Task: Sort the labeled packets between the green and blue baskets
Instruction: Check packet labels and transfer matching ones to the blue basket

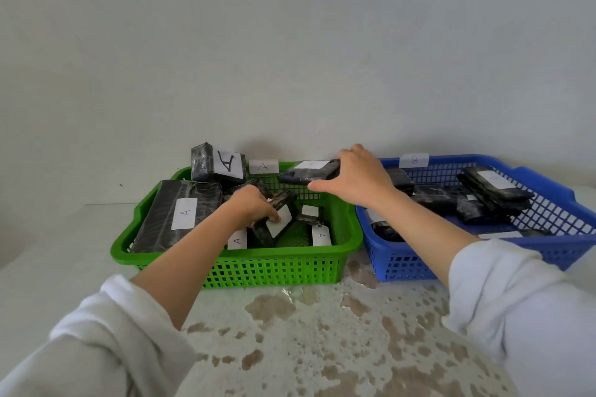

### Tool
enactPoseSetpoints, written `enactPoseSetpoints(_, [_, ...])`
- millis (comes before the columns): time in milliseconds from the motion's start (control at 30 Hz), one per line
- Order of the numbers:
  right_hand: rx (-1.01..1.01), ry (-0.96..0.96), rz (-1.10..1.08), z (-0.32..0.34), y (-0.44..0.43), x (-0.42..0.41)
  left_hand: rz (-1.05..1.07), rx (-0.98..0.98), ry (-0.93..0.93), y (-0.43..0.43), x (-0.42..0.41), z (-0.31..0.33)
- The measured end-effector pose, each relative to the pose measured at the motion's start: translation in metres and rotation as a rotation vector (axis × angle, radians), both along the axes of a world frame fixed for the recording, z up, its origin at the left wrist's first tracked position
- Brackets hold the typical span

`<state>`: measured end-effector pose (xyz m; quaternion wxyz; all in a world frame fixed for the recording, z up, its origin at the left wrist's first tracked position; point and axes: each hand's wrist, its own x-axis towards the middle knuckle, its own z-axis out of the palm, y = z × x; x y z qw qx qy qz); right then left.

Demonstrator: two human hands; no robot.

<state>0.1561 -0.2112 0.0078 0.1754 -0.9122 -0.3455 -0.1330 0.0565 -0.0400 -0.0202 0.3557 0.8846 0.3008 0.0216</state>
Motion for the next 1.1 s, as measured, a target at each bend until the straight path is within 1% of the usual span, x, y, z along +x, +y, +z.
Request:
enactPoseSetpoints(133, [-0.081, -0.149, -0.061, -0.010, 0.022, -0.015, 0.009, 0.112, -0.045, 0.006, -0.014, 0.016])
enactPoseSetpoints(233, [-0.148, -0.254, -0.058, -0.014, 0.030, -0.021, 0.014, 0.193, -0.103, 0.013, -0.029, 0.034])
enactPoseSetpoints(467, [-0.453, -0.410, 0.039, -0.021, 0.033, -0.027, 0.140, 0.319, -0.381, 0.037, -0.055, 0.059])
enactPoseSetpoints(567, [-0.612, -0.381, 0.088, -0.026, 0.031, -0.028, 0.202, 0.291, -0.472, 0.044, -0.057, 0.055])
enactPoseSetpoints(700, [-0.707, -0.233, 0.114, -0.028, 0.032, -0.029, 0.224, 0.139, -0.559, 0.042, -0.056, 0.041])
enactPoseSetpoints(733, [-0.683, -0.169, 0.120, -0.025, 0.033, -0.029, 0.209, 0.093, -0.572, 0.041, -0.055, 0.037])
enactPoseSetpoints(767, [-0.608, -0.073, 0.131, -0.021, 0.035, -0.029, 0.188, 0.053, -0.574, 0.039, -0.055, 0.033])
enactPoseSetpoints(800, [-0.467, 0.063, 0.150, -0.018, 0.038, -0.030, 0.158, 0.014, -0.567, 0.037, -0.053, 0.030])
enactPoseSetpoints(900, [0.197, 0.602, 0.186, -0.006, 0.050, -0.030, 0.055, -0.145, -0.532, 0.032, -0.045, 0.022])
enactPoseSetpoints(933, [0.356, 0.723, 0.174, -0.003, 0.055, -0.030, 0.014, -0.192, -0.527, 0.029, -0.041, 0.021])
enactPoseSetpoints(1000, [0.545, 0.876, 0.162, -0.003, 0.063, -0.027, -0.048, -0.248, -0.527, 0.023, -0.031, 0.019])
enactPoseSetpoints(1067, [0.694, 0.915, 0.139, -0.005, 0.067, -0.021, -0.067, -0.275, -0.547, 0.020, -0.020, 0.019])
enactPoseSetpoints(1100, [0.763, 0.899, 0.118, -0.006, 0.067, -0.018, -0.075, -0.288, -0.553, 0.021, -0.016, 0.019])
